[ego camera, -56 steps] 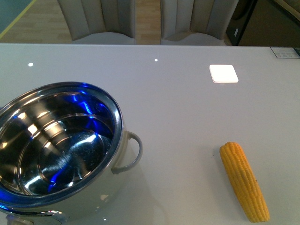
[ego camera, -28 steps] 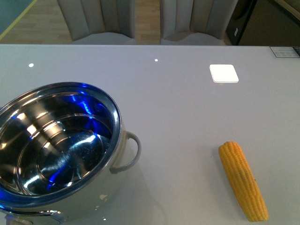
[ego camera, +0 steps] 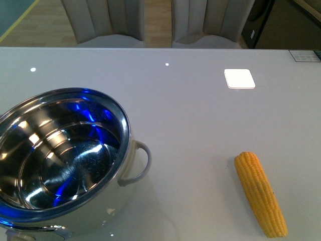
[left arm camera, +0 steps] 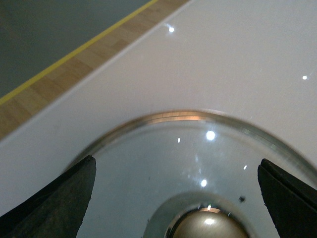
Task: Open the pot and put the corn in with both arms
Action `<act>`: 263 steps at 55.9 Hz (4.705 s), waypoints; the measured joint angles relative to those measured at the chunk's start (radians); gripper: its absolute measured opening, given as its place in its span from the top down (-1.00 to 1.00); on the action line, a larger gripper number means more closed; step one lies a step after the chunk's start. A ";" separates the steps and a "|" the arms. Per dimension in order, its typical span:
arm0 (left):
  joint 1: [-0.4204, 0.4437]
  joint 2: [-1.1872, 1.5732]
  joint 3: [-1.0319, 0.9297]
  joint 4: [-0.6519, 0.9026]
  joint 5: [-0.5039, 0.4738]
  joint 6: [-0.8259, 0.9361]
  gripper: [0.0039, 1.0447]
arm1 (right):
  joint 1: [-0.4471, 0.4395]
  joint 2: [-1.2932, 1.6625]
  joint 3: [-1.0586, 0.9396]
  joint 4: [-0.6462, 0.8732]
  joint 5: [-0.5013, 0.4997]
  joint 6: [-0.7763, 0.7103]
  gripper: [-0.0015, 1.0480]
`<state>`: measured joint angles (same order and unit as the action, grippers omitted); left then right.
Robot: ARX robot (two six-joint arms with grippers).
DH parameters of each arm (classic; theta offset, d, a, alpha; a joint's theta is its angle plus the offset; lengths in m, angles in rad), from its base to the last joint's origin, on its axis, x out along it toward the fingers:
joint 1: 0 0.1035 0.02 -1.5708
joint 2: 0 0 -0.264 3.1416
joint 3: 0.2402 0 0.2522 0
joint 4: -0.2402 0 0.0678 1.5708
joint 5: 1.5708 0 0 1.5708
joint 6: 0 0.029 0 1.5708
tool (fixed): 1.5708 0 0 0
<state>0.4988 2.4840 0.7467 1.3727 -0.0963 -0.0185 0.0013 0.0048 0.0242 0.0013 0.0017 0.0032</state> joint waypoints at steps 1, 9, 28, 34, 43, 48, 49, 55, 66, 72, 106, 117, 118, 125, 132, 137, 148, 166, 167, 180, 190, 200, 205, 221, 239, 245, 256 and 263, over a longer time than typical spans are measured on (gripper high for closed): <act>0.001 -0.028 -0.008 -0.002 0.005 0.001 -0.87 | 0.000 0.000 0.000 0.000 0.000 0.000 -0.83; 0.013 -0.214 -0.066 -0.042 0.025 0.006 -0.87 | 0.000 0.000 0.000 0.000 0.000 0.000 -0.83; 0.058 -0.824 -0.290 -0.345 0.190 -0.004 -0.87 | 0.000 0.000 0.000 0.000 0.000 0.000 -0.83; 0.072 -0.913 -0.334 -0.256 0.415 0.002 -0.68 | 0.000 0.000 0.000 0.000 -0.001 0.000 -0.83; -0.016 -1.046 -0.479 -0.217 0.573 0.007 -0.16 | 0.000 0.000 0.000 0.000 -0.003 0.000 -0.83; -0.070 -1.139 -0.549 -0.249 0.507 0.008 0.15 | 0.000 0.000 0.000 -0.001 -0.002 0.000 -0.83; -0.082 -1.161 -0.560 -0.258 0.493 0.008 0.22 | 0.000 0.000 0.000 0.000 -0.002 0.000 -0.83; -0.146 -1.267 -0.610 -0.308 0.441 0.008 0.56 | 0.000 0.000 0.000 0.000 -0.002 0.000 -0.83; -0.234 -1.440 -0.674 -0.422 0.346 0.008 0.94 | 0.000 0.000 0.000 0.000 -0.002 0.000 -0.83; -0.294 -1.572 -0.703 -0.521 0.297 0.009 0.94 | 0.000 0.000 0.000 0.000 -0.002 0.000 -0.83; -0.495 -2.045 -0.734 -0.937 0.096 0.011 0.94 | 0.000 0.000 0.000 0.000 -0.002 0.000 -0.83; -0.496 -2.150 -0.734 -1.039 0.096 0.011 0.94 | 0.000 0.000 0.000 0.000 -0.002 0.000 -0.83; -0.496 -2.158 -0.734 -1.047 0.096 0.011 0.94 | 0.000 0.000 0.000 -0.001 -0.002 0.000 -0.83; -0.496 -2.202 -0.734 -1.091 0.096 0.011 0.94 | 0.000 0.000 0.000 0.000 -0.002 0.000 -0.83; -0.496 -2.240 -0.734 -1.128 0.096 0.011 0.94 | 0.000 0.000 0.000 0.000 -0.002 0.000 -0.83; -0.496 -2.261 -0.734 -1.149 0.096 0.011 0.94 | 0.000 0.000 0.000 -0.001 -0.002 0.000 -0.83; -0.496 -2.306 -0.734 -1.194 0.096 0.011 0.94 | 0.000 0.000 0.000 -0.001 -0.002 0.000 -0.83; -0.496 -2.477 -0.734 -1.371 0.096 0.011 0.94 | 0.000 0.000 0.000 -0.001 -0.002 0.000 -0.83; -0.496 -2.477 -0.734 -1.371 0.096 0.011 0.94 | 0.000 0.000 0.000 -0.001 -0.002 0.000 -0.83; -0.496 -2.478 -0.734 -1.371 0.096 0.011 0.56 | 0.000 0.000 0.000 -0.001 -0.002 0.000 -0.83; -0.496 -2.478 -0.734 -1.371 0.096 0.011 -0.30 | 0.000 0.000 0.000 -0.001 -0.002 0.000 -0.83; -0.496 -2.478 -0.734 -1.371 0.096 0.013 -0.90 | 0.000 0.000 0.000 -0.001 -0.002 0.000 -0.83; -0.496 -2.478 -0.734 -1.371 0.096 0.013 -0.86 | 0.000 0.000 0.000 -0.001 -0.002 0.000 -0.83; -0.496 -2.478 -0.734 -1.371 0.096 0.013 -0.87 | -0.008 0.471 0.176 -0.462 -0.013 0.059 -0.83; -0.496 -2.478 -0.734 -1.371 0.096 0.013 -0.87 | 0.049 0.918 0.179 -0.126 0.006 0.030 -0.83; -0.496 -2.478 -0.734 -1.371 0.096 0.013 -0.87 | 0.086 1.084 0.212 -0.001 0.032 0.025 -0.83; -0.496 -2.478 -0.734 -1.371 0.096 0.013 -0.87 | 0.170 1.456 0.344 0.189 0.030 -0.008 -0.83; -0.496 -2.478 -0.734 -1.371 0.096 0.013 -0.87 | 0.197 1.631 0.391 0.269 0.051 -0.032 -0.83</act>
<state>0.0025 0.0055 0.0128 0.0013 -0.0002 -0.0051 0.1986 1.6360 0.4152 0.2707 0.0525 -0.0284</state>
